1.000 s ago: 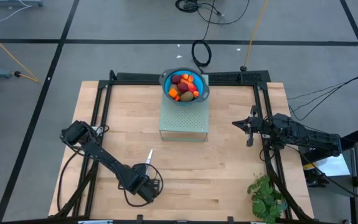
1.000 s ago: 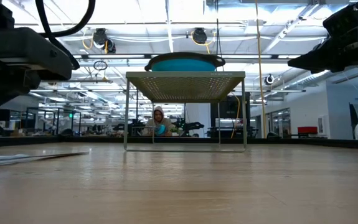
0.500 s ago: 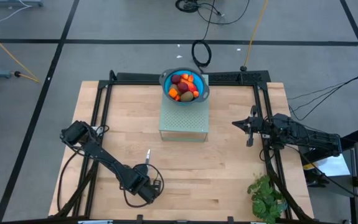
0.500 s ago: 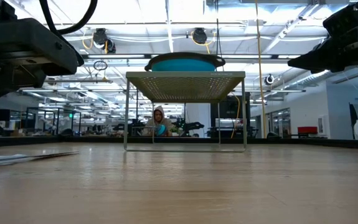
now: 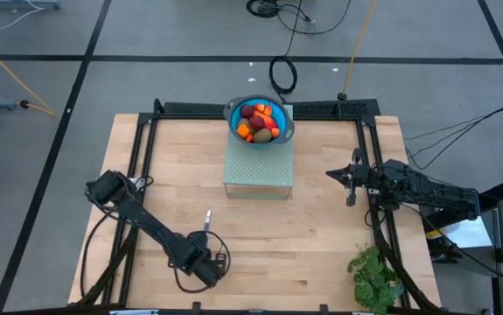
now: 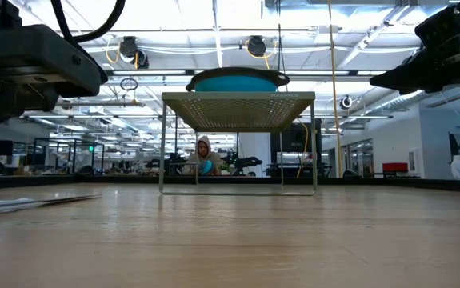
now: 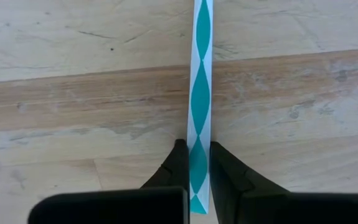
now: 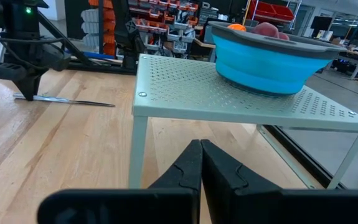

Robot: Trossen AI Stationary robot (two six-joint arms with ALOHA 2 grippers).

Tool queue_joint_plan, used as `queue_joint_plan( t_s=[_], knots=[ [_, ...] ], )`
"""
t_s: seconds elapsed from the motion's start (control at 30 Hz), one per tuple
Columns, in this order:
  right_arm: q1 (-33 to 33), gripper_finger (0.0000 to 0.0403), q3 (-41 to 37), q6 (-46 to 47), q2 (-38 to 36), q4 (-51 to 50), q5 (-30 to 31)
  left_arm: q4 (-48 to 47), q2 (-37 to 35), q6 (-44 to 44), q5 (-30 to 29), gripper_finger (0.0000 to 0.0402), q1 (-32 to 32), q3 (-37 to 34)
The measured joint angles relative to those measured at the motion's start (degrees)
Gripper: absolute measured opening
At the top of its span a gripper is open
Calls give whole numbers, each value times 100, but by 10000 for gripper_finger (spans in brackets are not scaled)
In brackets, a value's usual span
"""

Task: Pick & Place Fruit
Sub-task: Put the table knife on the shelf

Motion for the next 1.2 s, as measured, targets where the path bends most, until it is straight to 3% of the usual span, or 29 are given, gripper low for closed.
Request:
queue_joint_plan(
  t_s=[0.27, 0.63, 1.2],
  knots=[
    [-1, 0, 0, 0, 0, 2, 0, -975, 52, -7, -252, 25, -7, 571],
    [0, 0, 0, 0, 1, 82, 26, -1311, 29, 0, -424, 30, -44, 1054],
    [0, 0, 0, 2, 2, 1107, -12, -2280, 10, 805, -1749, 32, -36, 2313]
  ],
)
